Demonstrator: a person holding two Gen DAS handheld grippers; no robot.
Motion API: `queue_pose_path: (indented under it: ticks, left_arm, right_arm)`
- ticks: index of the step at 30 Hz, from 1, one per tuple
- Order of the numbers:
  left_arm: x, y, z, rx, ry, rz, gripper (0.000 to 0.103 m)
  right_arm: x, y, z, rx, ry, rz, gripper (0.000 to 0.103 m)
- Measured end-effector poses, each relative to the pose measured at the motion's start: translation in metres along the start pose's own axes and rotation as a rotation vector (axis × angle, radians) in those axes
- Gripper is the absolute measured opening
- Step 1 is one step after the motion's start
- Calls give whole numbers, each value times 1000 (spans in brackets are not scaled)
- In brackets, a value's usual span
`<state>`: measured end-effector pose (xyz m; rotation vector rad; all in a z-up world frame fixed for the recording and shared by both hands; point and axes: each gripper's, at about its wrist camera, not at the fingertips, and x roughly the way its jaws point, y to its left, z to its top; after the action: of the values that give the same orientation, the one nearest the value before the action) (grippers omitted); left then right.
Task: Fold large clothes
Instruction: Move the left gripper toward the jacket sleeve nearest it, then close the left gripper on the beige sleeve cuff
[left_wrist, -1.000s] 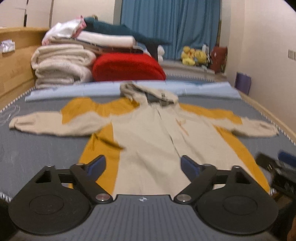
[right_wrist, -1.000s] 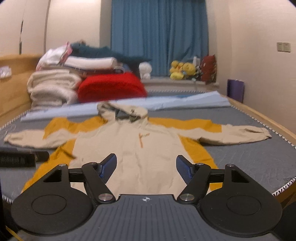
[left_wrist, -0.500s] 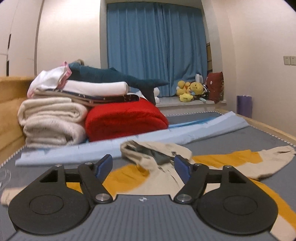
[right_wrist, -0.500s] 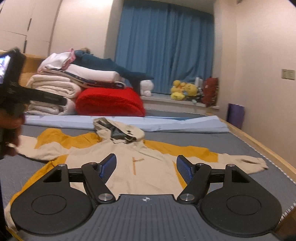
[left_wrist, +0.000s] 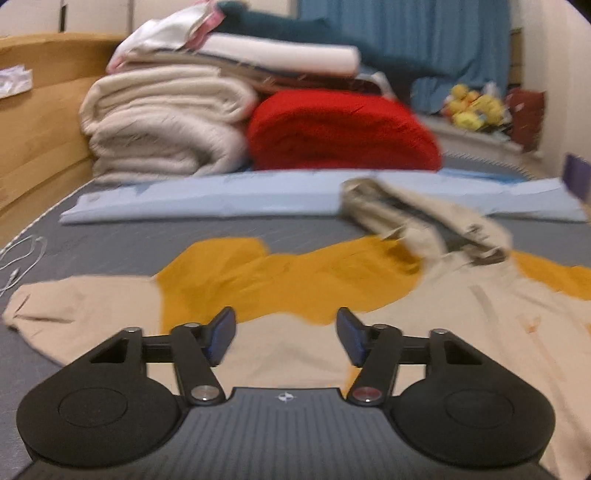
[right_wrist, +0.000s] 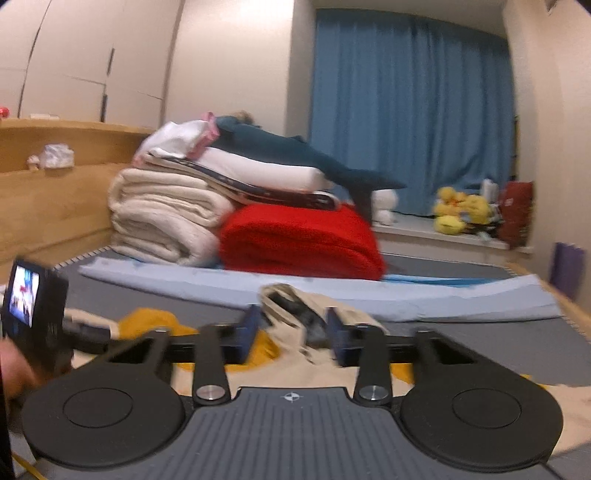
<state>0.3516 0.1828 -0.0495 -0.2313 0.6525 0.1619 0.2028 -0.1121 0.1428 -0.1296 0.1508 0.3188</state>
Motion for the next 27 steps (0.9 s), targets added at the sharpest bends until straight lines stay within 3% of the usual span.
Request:
queue_pose_path:
  ticks: [4, 8, 11, 16, 17, 19, 24, 27]
  left_arm:
    - [17, 24, 5, -16, 15, 72, 58]
    - [31, 40, 6, -20, 20, 119, 59]
    - [39, 56, 10, -49, 29, 146, 59]
    - [60, 105, 25, -179, 35, 182, 59]
    - [64, 117, 28, -198, 38, 195, 59]
    - [78, 143, 33, -245, 56, 219, 59]
    - [108, 222, 44, -435, 66, 298, 72]
    - [124, 266, 52, -522, 54, 349, 73]
  right_arm:
    - [34, 3, -7, 19, -26, 51, 28]
    - [62, 9, -24, 7, 53, 60, 29]
    - [72, 11, -26, 6, 46, 94, 29]
    - [94, 11, -37, 7, 102, 120, 27]
    - [96, 10, -38, 10, 105, 126, 25]
    - [101, 12, -37, 3, 113, 138, 11]
    - [109, 13, -38, -7, 117, 148, 10]
    - [114, 13, -43, -18, 131, 151, 11]
